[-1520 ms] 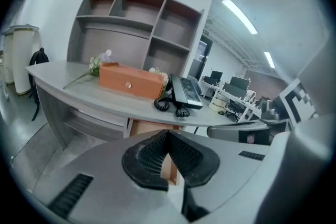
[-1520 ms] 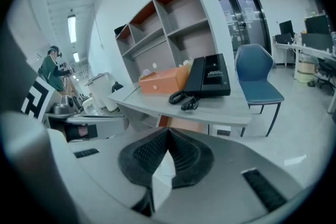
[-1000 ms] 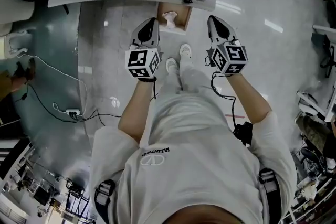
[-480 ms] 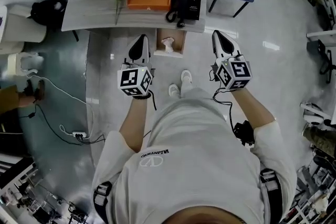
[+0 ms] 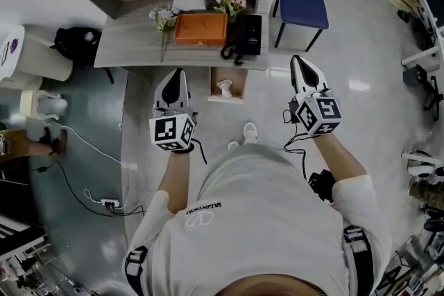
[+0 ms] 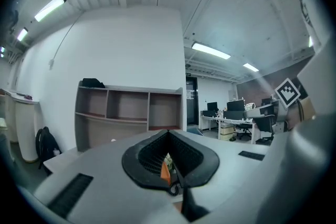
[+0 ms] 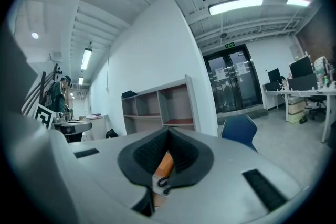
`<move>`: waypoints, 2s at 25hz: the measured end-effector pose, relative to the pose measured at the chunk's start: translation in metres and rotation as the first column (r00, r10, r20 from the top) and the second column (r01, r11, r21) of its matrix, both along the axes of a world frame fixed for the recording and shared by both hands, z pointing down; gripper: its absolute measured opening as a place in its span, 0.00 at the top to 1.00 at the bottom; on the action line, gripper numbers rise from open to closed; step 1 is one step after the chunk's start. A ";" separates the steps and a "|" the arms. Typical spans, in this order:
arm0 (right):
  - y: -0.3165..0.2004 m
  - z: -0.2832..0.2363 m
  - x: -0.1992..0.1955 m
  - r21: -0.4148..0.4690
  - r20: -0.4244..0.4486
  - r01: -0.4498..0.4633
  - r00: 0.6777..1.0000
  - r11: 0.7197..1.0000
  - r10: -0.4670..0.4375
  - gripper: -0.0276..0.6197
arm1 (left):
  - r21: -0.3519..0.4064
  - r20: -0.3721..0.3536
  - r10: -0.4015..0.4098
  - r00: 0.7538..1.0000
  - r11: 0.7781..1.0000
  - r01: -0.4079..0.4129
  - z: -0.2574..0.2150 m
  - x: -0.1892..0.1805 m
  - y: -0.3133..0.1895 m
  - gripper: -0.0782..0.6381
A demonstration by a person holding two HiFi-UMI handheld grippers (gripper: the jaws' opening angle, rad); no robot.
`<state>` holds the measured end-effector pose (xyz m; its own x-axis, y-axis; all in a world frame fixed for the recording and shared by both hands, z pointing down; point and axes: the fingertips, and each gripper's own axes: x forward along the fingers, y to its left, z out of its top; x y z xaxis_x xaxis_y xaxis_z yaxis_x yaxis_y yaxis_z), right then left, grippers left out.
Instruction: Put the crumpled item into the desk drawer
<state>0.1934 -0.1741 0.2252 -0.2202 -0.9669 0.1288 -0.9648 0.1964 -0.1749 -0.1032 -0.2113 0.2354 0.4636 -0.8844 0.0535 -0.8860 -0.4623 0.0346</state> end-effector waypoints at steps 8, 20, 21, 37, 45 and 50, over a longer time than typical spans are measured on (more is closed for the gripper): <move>0.016 -0.020 0.008 0.019 0.000 -0.048 0.999 0.999 0.048 0.96 | 0.055 -0.048 -0.022 0.999 0.998 0.025 -0.031 -0.018 0.010 0.89; 0.021 -0.018 0.015 0.020 0.003 -0.076 0.997 0.997 0.076 0.96 | 0.038 -0.046 -0.014 0.999 0.999 0.016 -0.023 -0.018 0.010 0.89; 0.022 -0.017 0.016 0.018 0.004 -0.079 0.997 0.997 0.079 0.96 | 0.033 -0.047 -0.014 0.999 0.999 0.016 -0.020 -0.017 0.010 0.89; 0.023 -0.011 0.015 0.003 -0.012 -0.072 0.997 0.997 0.072 0.96 | 0.009 -0.050 -0.011 0.999 1.000 0.012 -0.010 -0.014 0.012 0.89; 0.022 -0.008 0.013 -0.005 -0.017 -0.069 0.997 0.998 0.069 0.96 | -0.001 -0.047 -0.010 0.999 1.000 0.010 -0.006 -0.015 0.010 0.89; 0.022 -0.008 0.011 -0.002 -0.027 -0.065 0.998 0.998 0.065 0.96 | -0.005 -0.047 -0.004 0.999 1.000 0.004 -0.004 -0.014 0.009 0.89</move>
